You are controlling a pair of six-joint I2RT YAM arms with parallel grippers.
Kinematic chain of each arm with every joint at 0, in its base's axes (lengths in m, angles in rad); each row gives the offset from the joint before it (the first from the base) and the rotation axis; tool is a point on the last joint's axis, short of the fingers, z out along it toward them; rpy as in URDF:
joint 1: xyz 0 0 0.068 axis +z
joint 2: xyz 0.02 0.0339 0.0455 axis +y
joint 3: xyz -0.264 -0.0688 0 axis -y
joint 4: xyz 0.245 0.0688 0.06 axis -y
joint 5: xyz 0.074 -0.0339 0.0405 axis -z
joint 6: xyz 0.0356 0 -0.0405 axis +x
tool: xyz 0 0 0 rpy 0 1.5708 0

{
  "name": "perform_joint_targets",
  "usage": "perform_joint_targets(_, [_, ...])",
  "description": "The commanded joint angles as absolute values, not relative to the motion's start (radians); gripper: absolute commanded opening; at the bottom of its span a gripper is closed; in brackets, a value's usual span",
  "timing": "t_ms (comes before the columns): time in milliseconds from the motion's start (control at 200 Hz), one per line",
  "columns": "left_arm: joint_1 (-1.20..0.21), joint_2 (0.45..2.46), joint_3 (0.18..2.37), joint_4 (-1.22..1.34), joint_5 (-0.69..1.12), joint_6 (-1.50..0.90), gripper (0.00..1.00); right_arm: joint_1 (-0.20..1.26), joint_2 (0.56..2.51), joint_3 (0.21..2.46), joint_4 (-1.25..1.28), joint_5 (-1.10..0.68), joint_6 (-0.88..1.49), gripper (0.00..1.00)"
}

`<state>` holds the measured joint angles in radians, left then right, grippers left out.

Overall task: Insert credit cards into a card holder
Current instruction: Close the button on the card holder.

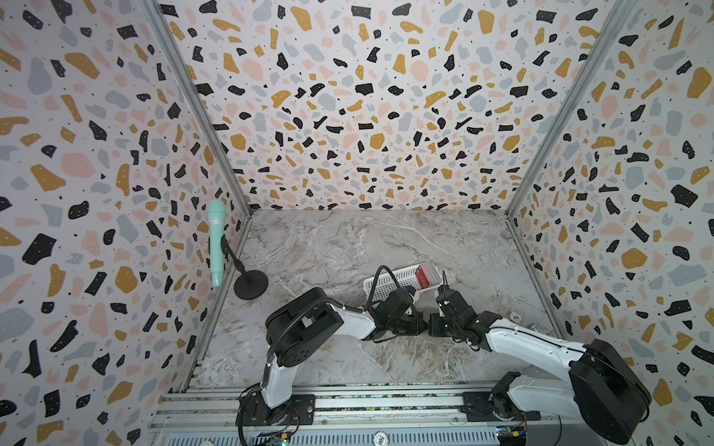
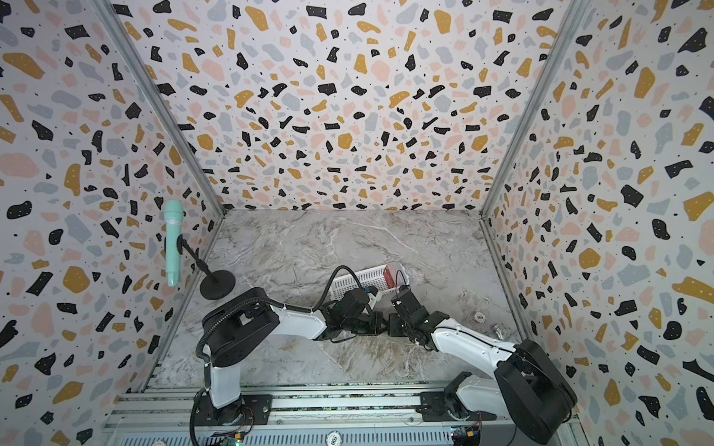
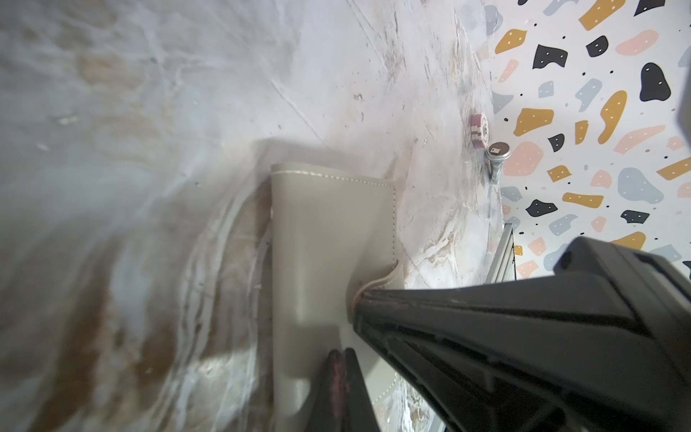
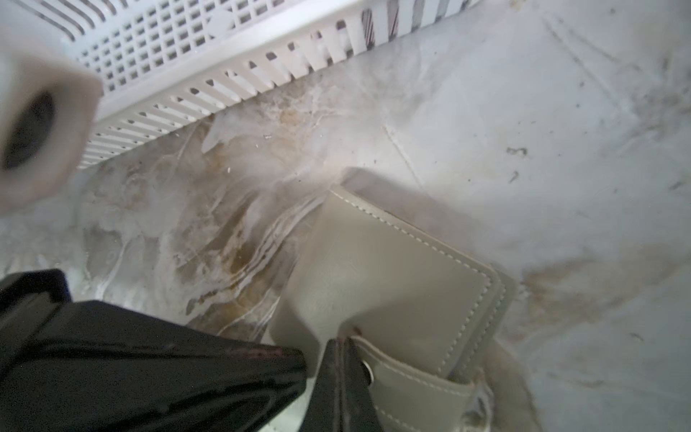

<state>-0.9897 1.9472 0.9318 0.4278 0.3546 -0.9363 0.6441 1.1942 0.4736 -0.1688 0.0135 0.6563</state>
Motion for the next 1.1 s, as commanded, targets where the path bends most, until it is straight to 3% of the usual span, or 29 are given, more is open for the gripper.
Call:
perform_joint_targets(0, [-0.994,1.976,0.899,0.357,0.328,-0.94,0.0,0.616,1.159,0.404,-0.211,-0.012,0.697,0.0])
perform_joint_targets(270, [-0.999,1.977,0.899,0.351,0.329,-0.937,0.0,0.534,1.073,0.366,-0.165,-0.093,0.668,0.0])
perform_joint_targets(411, [-1.002,1.984,0.909,0.353,0.33,-0.937,0.0,0.532,1.07,0.421,-0.191,-0.124,0.611,0.12])
perform_joint_targets(506, [-1.003,1.985,0.913,0.355,0.334,-0.937,0.0,0.535,1.067,0.444,-0.199,-0.14,0.586,0.13])
perform_joint_targets(1096, [-1.006,1.99,0.917,0.361,0.339,-0.934,0.0,0.521,1.065,0.503,-0.353,-0.024,0.549,0.12])
